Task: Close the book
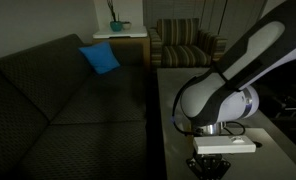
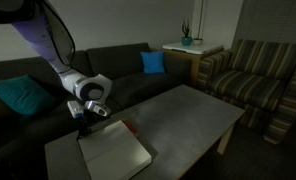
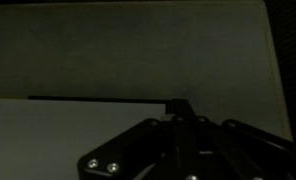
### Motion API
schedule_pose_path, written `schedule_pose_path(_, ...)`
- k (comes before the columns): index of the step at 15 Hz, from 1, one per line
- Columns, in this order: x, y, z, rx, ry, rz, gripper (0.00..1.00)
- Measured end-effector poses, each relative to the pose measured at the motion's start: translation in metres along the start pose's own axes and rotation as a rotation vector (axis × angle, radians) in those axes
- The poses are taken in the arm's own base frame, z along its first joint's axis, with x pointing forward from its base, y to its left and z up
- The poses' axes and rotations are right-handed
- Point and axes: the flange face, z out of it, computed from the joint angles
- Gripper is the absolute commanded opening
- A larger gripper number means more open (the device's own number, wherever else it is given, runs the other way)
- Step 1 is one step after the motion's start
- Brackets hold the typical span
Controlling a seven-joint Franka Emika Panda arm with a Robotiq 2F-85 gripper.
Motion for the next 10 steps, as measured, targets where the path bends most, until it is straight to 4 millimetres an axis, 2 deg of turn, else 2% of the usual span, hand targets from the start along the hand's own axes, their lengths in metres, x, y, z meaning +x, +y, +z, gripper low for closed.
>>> schedule_pose_path(10, -0.018, -0.034, 0.006, -0.246, 0.142, 0.107, 0.00)
